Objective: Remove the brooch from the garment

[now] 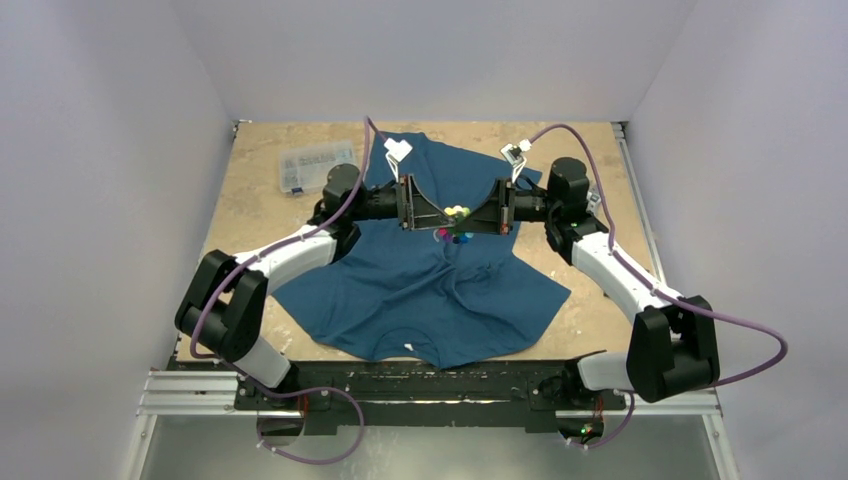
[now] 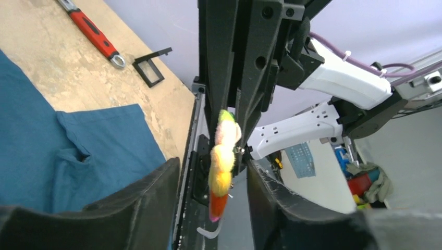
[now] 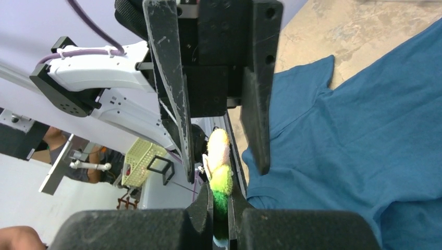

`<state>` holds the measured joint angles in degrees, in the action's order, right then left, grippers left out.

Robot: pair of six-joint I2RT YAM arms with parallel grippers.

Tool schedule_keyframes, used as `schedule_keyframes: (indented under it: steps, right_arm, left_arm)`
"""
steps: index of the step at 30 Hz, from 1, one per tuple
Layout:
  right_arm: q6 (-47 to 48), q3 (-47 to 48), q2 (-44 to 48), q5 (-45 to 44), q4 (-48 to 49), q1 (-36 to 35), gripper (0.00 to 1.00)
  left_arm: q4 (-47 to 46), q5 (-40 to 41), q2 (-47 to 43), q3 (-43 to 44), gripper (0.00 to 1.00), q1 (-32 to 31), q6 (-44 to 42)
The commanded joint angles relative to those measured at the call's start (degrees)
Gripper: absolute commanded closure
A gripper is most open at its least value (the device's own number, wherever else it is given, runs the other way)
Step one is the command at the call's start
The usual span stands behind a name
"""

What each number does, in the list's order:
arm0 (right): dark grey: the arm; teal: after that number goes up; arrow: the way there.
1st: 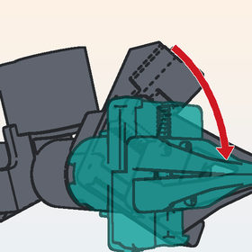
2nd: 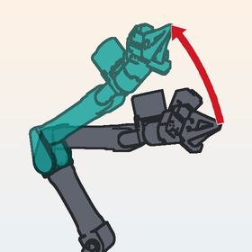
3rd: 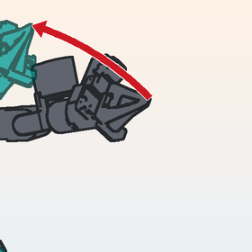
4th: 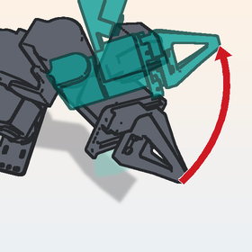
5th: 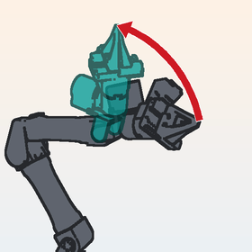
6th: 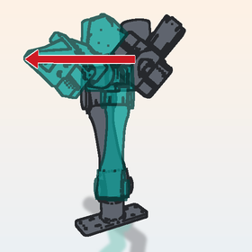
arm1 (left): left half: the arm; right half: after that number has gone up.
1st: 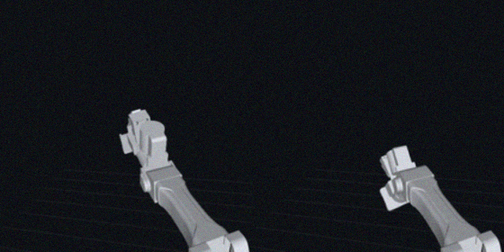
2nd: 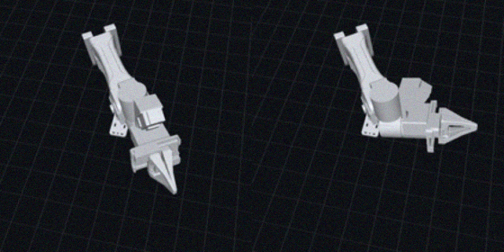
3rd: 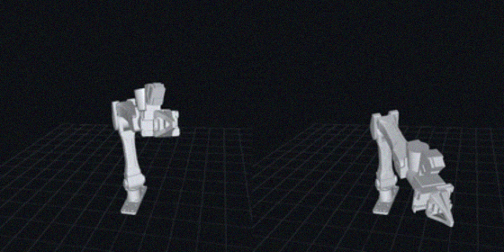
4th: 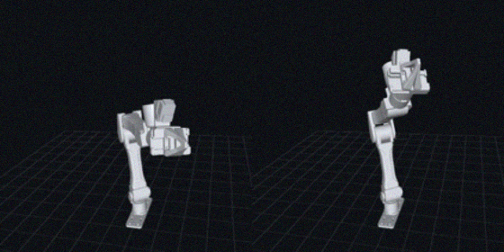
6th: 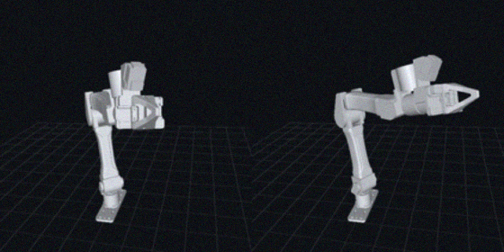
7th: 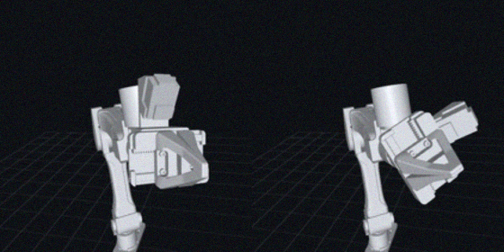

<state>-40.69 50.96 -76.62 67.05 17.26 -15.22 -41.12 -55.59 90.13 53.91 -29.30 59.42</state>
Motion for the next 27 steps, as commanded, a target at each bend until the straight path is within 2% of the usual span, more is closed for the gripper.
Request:
schedule_keyframes:
  steps: [1, 3, 7, 10, 14, 17, 18, 20, 21, 27]
  right_arm:
    - [-1.17, 0.69, 0.13, 1.38, 3.48, -0.40, 1.00]
    - [-1.42, 0.51, 0.28, 1.26, 3.72, -0.36, 1.00]
    - [-3.13, 0.07, 0.33, 1.51, 5.88, -0.37, 1.00]
    - [-3.83, 0.42, 0.35, 1.07, 6.12, -0.43, 1.00]
    - [-8.67, -0.56, 0.34, 1.14, 11.02, -0.50, 1.00]
    - [-11.71, -1.26, 0.00, 1.07, 13.10, -0.46, 1.00]
    - [-13.26, -1.63, 0.03, 1.00, 14.24, -0.49, 1.00]
    - [-14.92, -2.05, -0.18, 0.98, 15.49, -0.51, 1.00]
    - [-15.55, -2.10, -0.32, 1.03, 15.82, -0.51, 1.00]
    - [-17.67, -2.31, -0.81, 1.60, 17.11, -0.44, 1.00]
  left_arm:
    - [-1.42, 1.68, -1.77, -0.38, 0.41, 3.29, -1.44]
    - [0.96, 1.44, -3.55, -1.00, 0.34, 5.65, -3.90]
    - [7.90, 0.33, -8.21, -1.70, 0.32, 8.67, -12.52]
    - [13.27, -0.41, -11.61, -1.07, 0.31, 8.71, -18.25]
    - [14.42, -0.24, -13.52, -1.70, 0.31, 7.97, -18.36]
    - [18.24, 1.20, -14.86, -1.51, 0.28, 5.73, -22.80]
    - [19.63, 1.76, -15.11, -1.18, 0.26, 4.70, -24.56]
    - [20.29, 3.41, -15.57, -1.33, 0.10, 2.37, -26.45]
    - [20.94, 4.38, -15.48, -1.14, 0.07, 1.49, -27.28]
    - [19.27, 6.61, -12.99, 0.34, 0.00, -1.02, -26.74]
